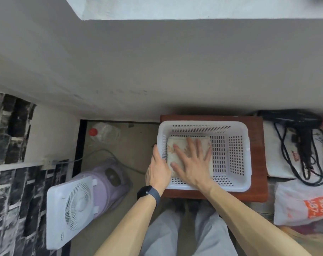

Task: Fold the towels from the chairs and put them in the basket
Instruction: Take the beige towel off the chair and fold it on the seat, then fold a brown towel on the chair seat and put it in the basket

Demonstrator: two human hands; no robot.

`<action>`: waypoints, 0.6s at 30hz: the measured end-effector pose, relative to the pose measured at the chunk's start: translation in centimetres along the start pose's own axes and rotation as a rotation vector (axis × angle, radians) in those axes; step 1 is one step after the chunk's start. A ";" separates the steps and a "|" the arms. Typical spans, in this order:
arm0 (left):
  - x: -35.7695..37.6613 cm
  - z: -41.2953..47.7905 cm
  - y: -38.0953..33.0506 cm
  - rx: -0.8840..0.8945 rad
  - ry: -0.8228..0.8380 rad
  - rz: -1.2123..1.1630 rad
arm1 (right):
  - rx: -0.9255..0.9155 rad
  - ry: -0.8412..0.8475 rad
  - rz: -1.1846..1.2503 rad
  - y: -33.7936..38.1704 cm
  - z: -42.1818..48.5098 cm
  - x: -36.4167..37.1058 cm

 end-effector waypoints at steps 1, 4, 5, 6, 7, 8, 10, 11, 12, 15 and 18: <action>0.0 0.0 0.1 -0.001 0.005 -0.003 | -0.003 0.043 -0.028 -0.1 0.7 1.0; 0.1 0.3 0.2 0.004 0.011 0.010 | 0.045 0.108 -0.085 -0.9 1.8 2.6; 0.0 0.4 0.2 0.007 0.011 0.018 | 0.065 0.121 -0.087 -1.1 2.0 2.8; 0.0 0.5 0.1 0.008 0.012 0.031 | 0.081 0.135 -0.085 -1.2 2.1 2.9; 0.0 0.6 0.1 0.011 0.016 0.047 | 0.092 0.153 -0.080 -1.1 2.2 2.8; 0.0 0.6 0.1 0.012 0.024 0.066 | 0.096 0.175 -0.073 -0.9 2.3 2.7; 0.0 0.6 0.0 0.021 0.051 0.101 | 0.093 0.224 -0.043 -0.5 2.3 2.1; 0.0 0.6 -0.1 0.036 0.068 0.108 | 0.082 0.246 -0.029 -0.2 2.2 1.6; -0.1 0.5 -0.2 0.050 0.090 0.107 | 0.065 0.264 -0.016 0.1 2.0 1.0; -1.1 -0.2 -0.3 0.063 0.113 0.066 | -0.003 0.269 0.040 0.7 0.9 -1.8; -3.0 -2.0 0.3 0.040 0.049 -0.029 | -0.059 0.242 0.061 1.0 -1.2 -5.3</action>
Point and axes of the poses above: each hand's wrist, its own z-axis towards the middle knuckle, its own x-axis out of the palm, y = z × x, the point moved 8 cm from there along z, towards the middle knuckle, and after that the axes turned 15 degrees about -x, right-handed, at the moved point
